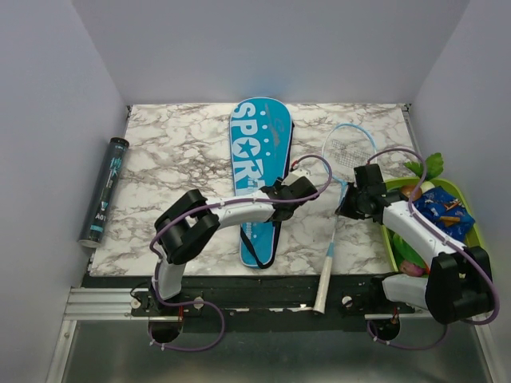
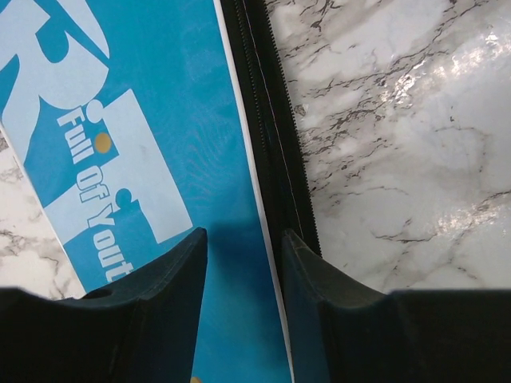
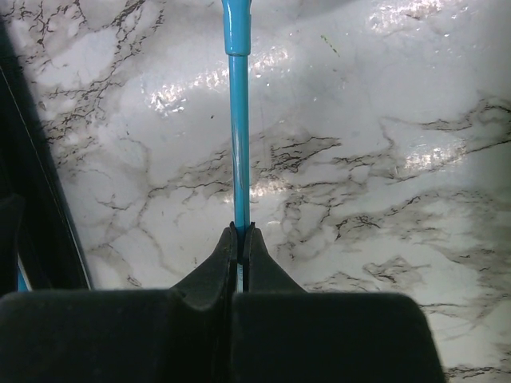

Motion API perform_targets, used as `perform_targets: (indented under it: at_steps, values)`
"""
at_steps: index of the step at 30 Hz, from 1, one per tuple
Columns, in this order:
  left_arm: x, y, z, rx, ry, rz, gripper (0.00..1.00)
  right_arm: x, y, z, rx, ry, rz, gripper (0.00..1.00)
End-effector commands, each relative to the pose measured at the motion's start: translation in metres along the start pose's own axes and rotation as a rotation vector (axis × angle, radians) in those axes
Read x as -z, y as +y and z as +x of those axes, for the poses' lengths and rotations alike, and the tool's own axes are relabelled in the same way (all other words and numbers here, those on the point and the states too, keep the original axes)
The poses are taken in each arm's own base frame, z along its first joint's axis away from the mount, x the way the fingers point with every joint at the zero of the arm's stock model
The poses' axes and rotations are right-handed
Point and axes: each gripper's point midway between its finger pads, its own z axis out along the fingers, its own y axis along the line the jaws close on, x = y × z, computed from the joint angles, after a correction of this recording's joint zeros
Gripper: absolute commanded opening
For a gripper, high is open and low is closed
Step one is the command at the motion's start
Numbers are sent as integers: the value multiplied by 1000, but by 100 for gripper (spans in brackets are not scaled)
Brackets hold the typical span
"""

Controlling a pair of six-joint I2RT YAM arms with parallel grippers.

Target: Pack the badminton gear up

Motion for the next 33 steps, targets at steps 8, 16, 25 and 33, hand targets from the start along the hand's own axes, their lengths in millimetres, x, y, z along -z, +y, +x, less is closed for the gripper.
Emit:
perform_targets:
  at_steps: [8, 16, 25, 33]
  values:
    - [0, 3, 3, -24, -18, -19, 0, 9, 16, 16, 62, 45, -72, 1]
    - [17, 12, -17, 20, -82, 0, 0, 18, 19, 25, 164, 66, -55, 1]
    - [41, 27, -36, 118, -153, 58, 0, 21, 14, 48, 298, 139, 31, 1]
    - [53, 35, -41, 179, -200, 80, 0, 27, 23, 60, 359, 165, 34, 1]
